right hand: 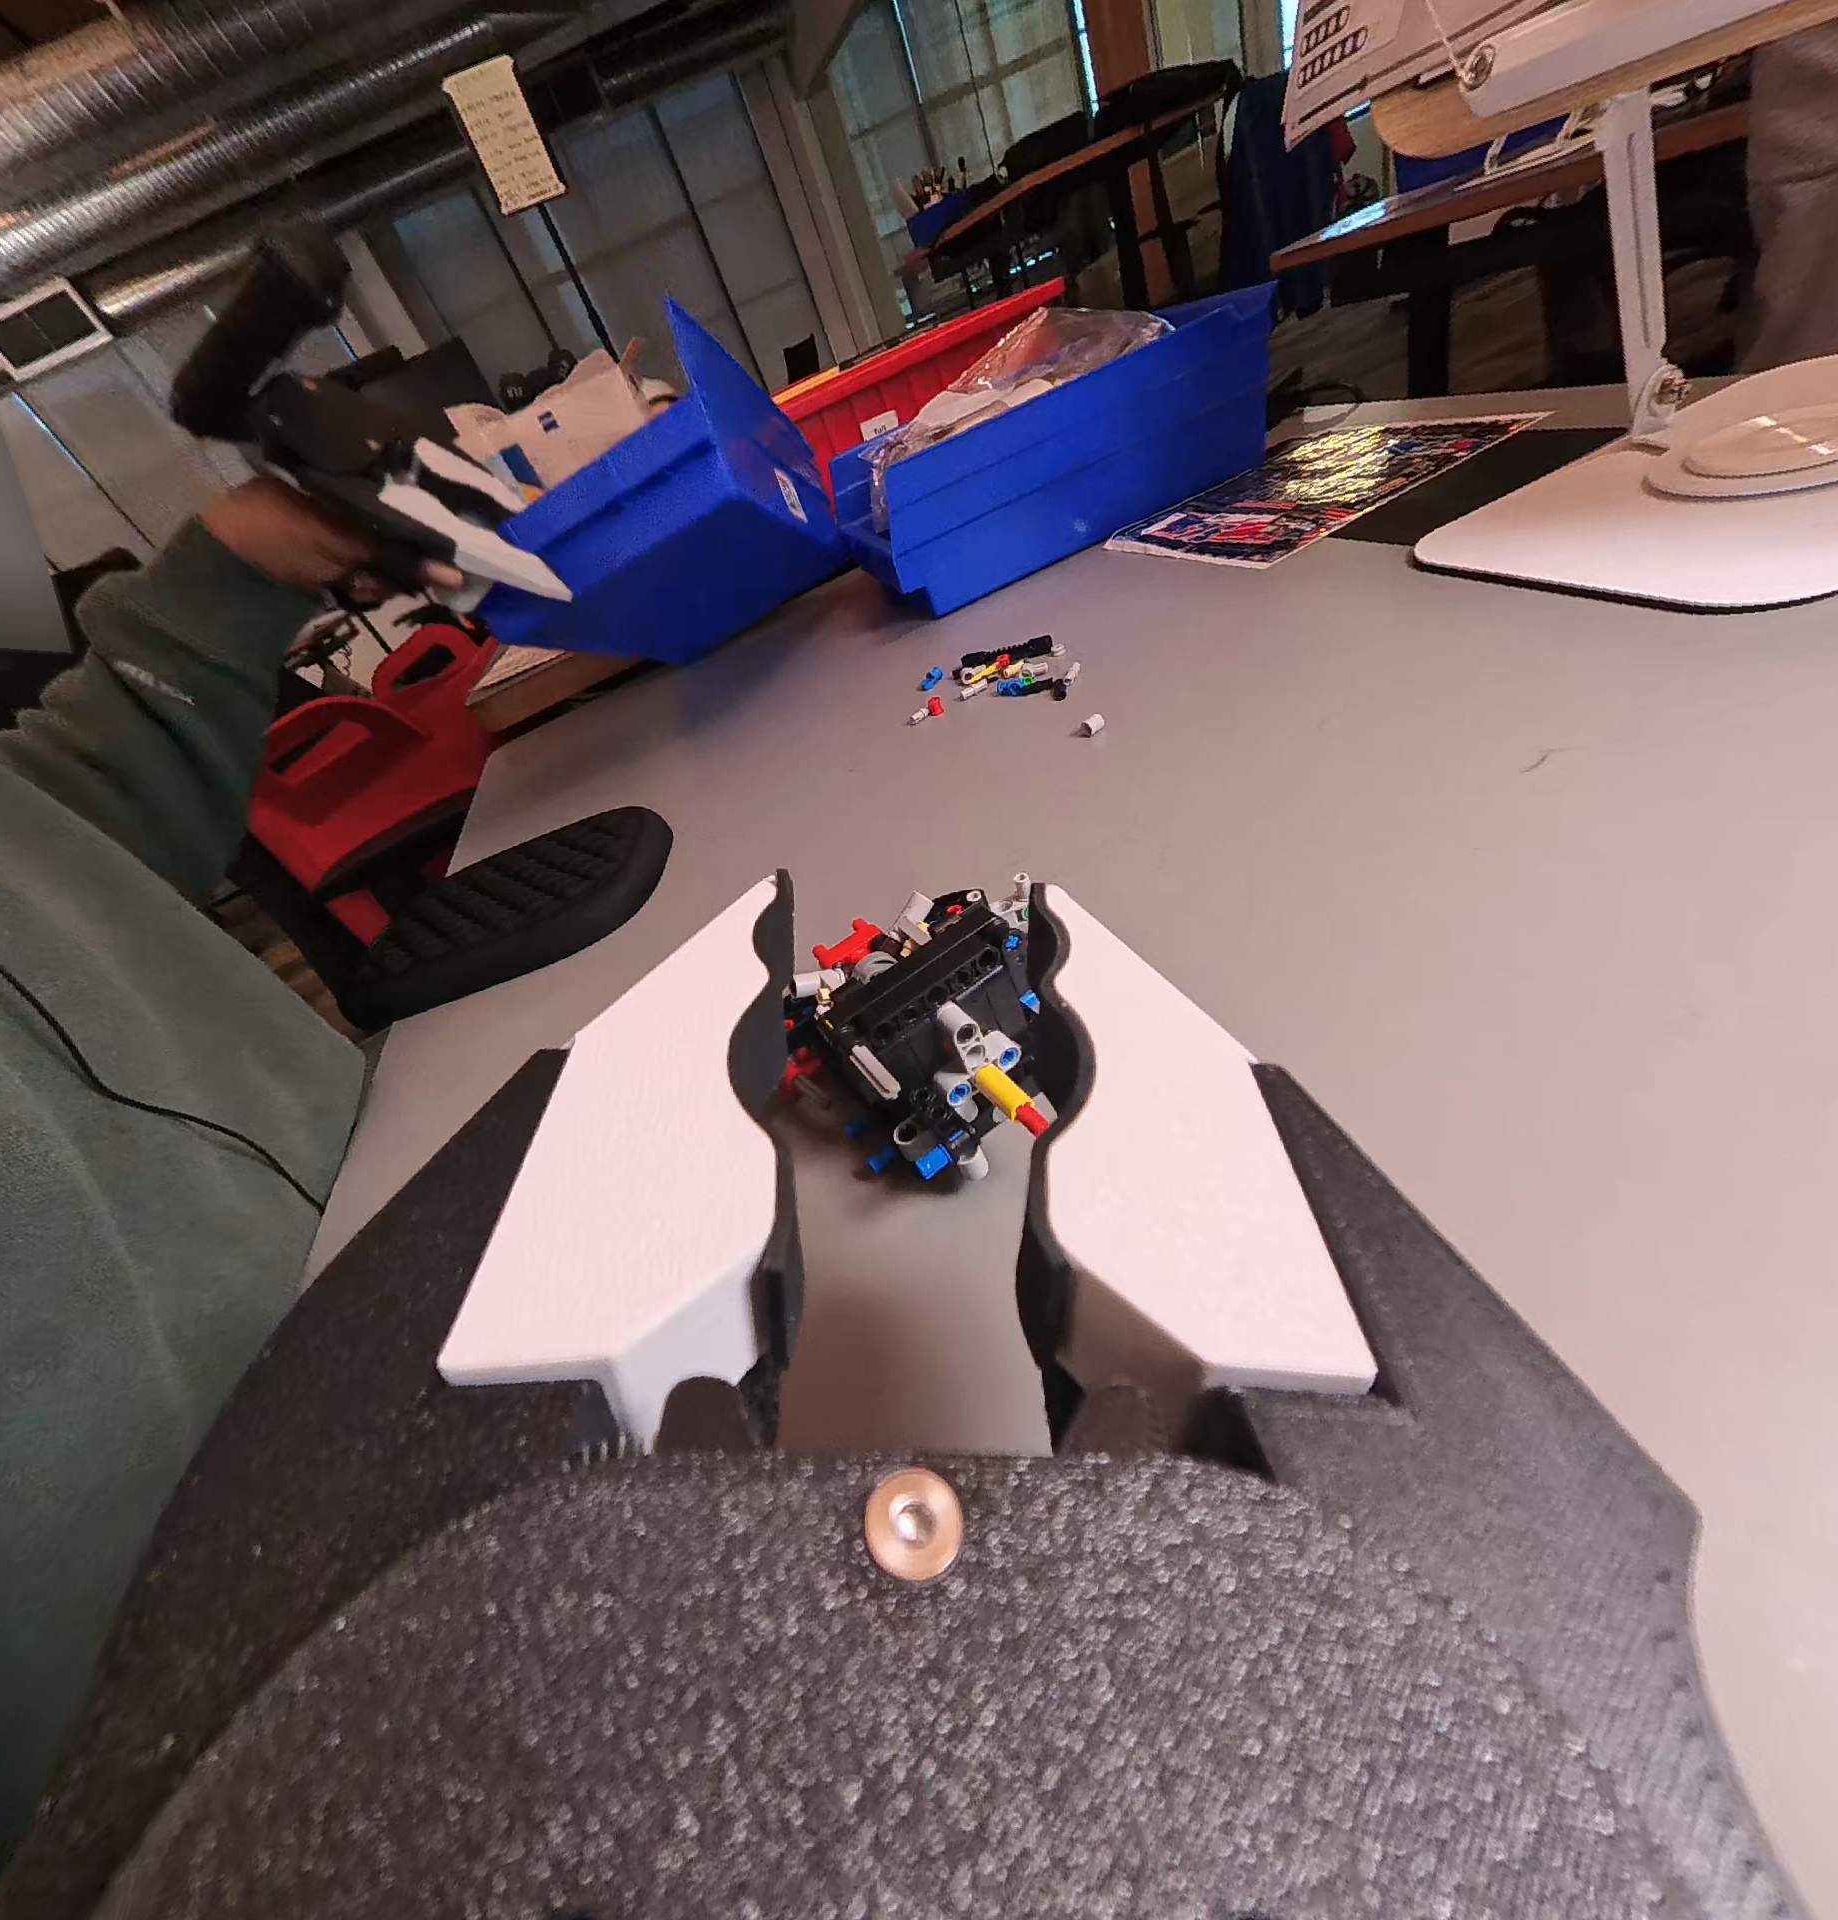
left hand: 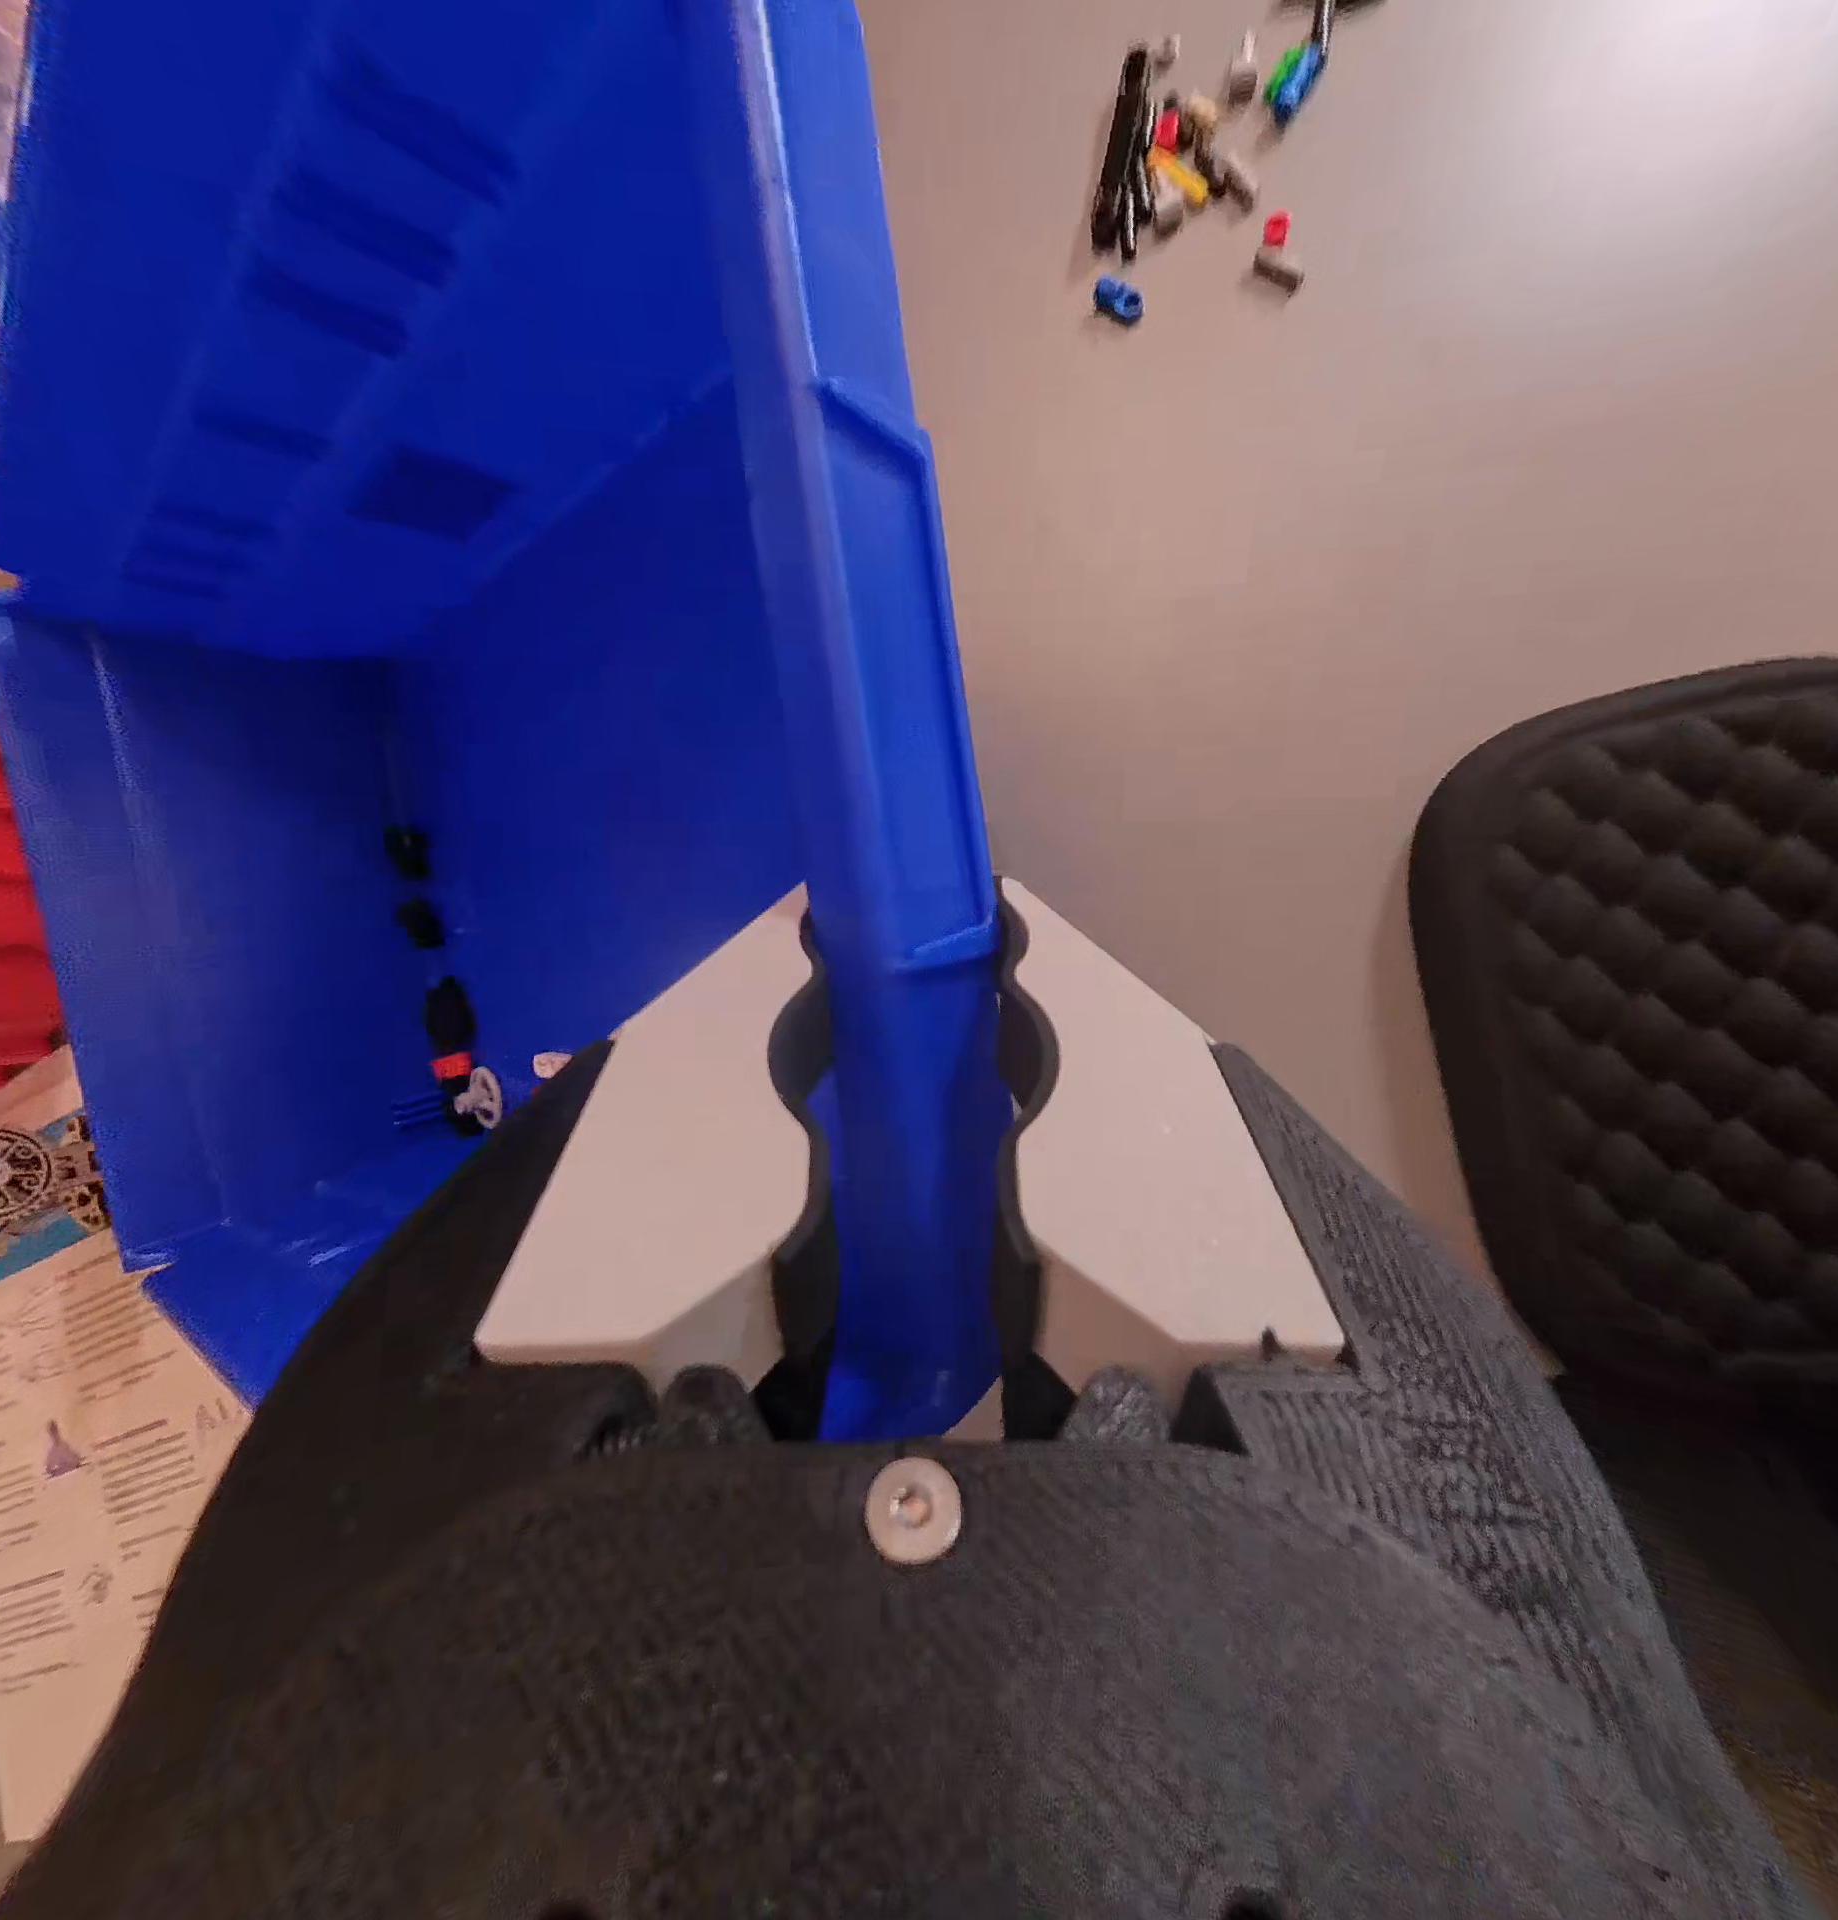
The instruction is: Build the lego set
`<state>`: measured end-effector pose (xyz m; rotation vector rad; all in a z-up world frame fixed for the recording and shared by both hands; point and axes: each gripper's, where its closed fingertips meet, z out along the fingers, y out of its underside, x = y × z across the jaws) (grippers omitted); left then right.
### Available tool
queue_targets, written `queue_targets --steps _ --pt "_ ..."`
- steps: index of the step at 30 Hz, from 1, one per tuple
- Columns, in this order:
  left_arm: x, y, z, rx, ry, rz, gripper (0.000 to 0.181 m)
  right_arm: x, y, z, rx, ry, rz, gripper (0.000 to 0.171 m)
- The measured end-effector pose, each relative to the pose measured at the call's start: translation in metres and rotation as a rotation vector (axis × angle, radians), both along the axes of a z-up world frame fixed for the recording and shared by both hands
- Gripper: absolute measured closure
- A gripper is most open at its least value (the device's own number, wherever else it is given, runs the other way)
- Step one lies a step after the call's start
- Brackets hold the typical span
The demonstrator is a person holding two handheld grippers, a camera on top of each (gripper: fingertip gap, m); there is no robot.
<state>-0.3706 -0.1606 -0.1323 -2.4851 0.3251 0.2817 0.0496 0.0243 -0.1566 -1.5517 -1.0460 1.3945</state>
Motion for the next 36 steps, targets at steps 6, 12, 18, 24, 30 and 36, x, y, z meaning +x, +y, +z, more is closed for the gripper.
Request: queue_targets --steps 6,12,18,24,30,36 --pt "0.018 -0.003 -0.077 -0.093 0.237 -0.009 0.155 -0.001 0.0 -0.003 -0.003 -0.01 0.0 0.128" --pt "0.024 0.01 -0.1 -0.03 0.346 -0.012 0.148 -0.002 0.002 -0.004 -0.011 -0.014 -0.009 0.128" --pt "0.054 0.011 -0.066 0.16 0.119 -0.084 0.134 -0.002 0.003 -0.006 -0.015 -0.019 -0.014 0.128" --pt "0.02 -0.019 0.049 0.613 -0.261 0.023 0.133 -0.003 0.005 -0.007 -0.033 -0.012 -0.017 0.128" --pt "-0.018 -0.03 0.044 0.535 -0.286 0.084 0.129 -0.005 0.004 -0.01 -0.032 -0.032 -0.012 0.127" --pt "0.007 0.0 0.015 0.202 -0.172 -0.095 0.138 -0.005 0.004 -0.011 -0.032 -0.038 -0.014 0.127"
